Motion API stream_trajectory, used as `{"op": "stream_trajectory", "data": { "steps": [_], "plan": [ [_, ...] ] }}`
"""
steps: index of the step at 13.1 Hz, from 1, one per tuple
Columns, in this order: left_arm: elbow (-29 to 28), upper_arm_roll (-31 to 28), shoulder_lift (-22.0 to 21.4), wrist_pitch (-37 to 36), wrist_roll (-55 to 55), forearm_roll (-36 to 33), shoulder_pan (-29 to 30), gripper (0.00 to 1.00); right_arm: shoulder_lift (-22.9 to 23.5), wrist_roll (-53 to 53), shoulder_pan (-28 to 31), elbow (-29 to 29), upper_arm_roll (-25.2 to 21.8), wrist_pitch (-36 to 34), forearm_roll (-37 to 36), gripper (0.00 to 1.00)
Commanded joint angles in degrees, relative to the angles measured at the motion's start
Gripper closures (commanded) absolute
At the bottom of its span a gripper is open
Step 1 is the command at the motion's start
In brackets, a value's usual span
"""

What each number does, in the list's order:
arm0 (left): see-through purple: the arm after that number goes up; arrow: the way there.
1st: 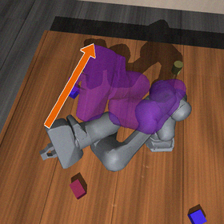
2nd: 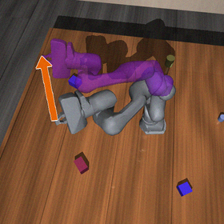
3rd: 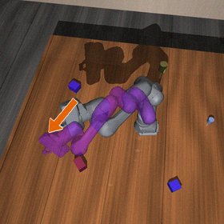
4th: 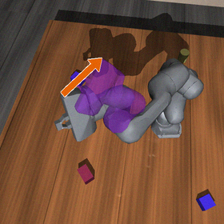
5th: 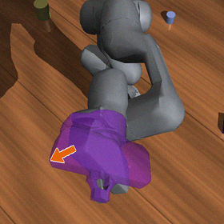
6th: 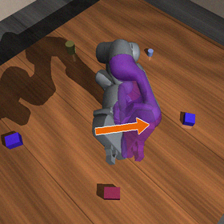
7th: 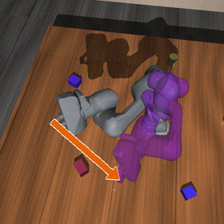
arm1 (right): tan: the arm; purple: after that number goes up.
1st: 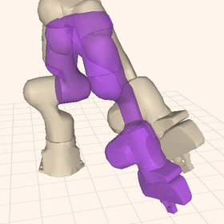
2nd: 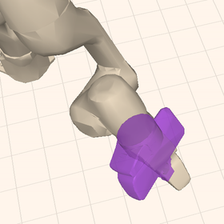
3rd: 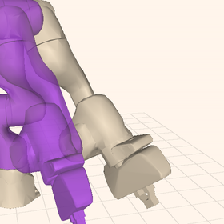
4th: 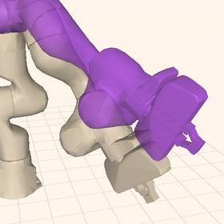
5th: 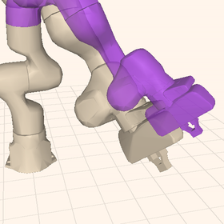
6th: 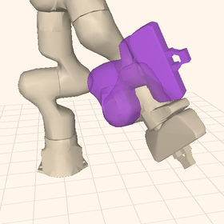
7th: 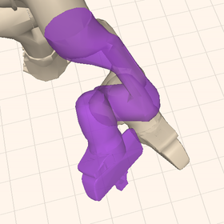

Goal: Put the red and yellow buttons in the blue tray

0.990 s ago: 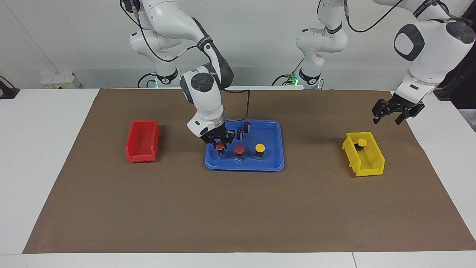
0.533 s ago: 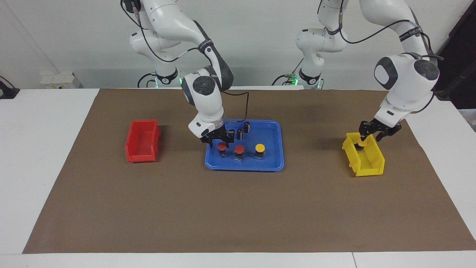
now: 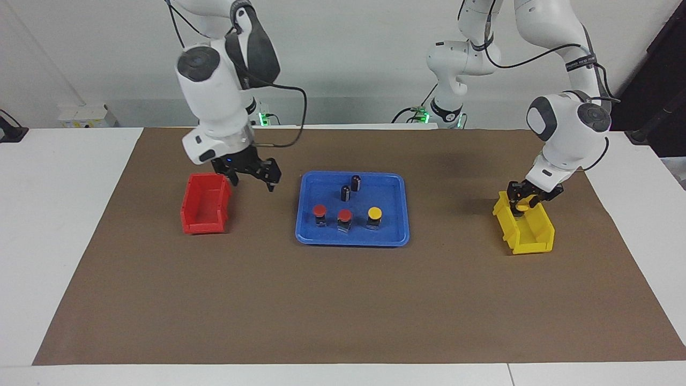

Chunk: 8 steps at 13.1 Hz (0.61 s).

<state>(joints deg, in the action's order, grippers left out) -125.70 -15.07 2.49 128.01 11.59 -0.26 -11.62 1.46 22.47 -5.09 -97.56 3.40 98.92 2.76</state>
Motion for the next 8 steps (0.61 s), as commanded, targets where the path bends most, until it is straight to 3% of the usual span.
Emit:
{"op": "stream_trajectory", "data": {
  "steps": [1, 2, 3, 4, 5, 8],
  "plan": [
    [-2.4, 0.0, -0.1, 3.3, 0.1, 0.6, 0.5, 0.42, -4.6, -7.8, 6.0, 1.0, 0.6, -6.7, -0.4, 0.00],
    [-2.2, 0.0, 0.0, 3.5, 0.1, 0.6, 0.5, 0.74, -4.5, -12.2, 7.7, 3.0, 0.6, -9.4, -0.5, 0.00],
    [-1.6, 0.0, 0.1, 3.3, 0.2, 0.5, 0.6, 0.96, -4.2, -14.6, 8.5, 4.2, 0.6, -10.8, -0.7, 0.00],
    [0.7, 0.1, 0.8, 2.3, 0.2, 0.5, 0.6, 0.99, -4.2, -15.5, 9.9, 4.0, 0.6, -10.3, -1.3, 0.00],
    [6.6, 0.0, 2.9, -3.1, 0.2, 0.5, 0.5, 0.99, -4.2, -17.6, 11.8, 3.9, 0.6, -10.1, -2.5, 0.00],
    [29.0, 0.4, 6.5, -27.6, -1.4, 0.2, -2.9, 0.99, -4.2, -21.9, 14.2, 4.4, 0.2, -12.8, -3.0, 0.00]
  ]
}}
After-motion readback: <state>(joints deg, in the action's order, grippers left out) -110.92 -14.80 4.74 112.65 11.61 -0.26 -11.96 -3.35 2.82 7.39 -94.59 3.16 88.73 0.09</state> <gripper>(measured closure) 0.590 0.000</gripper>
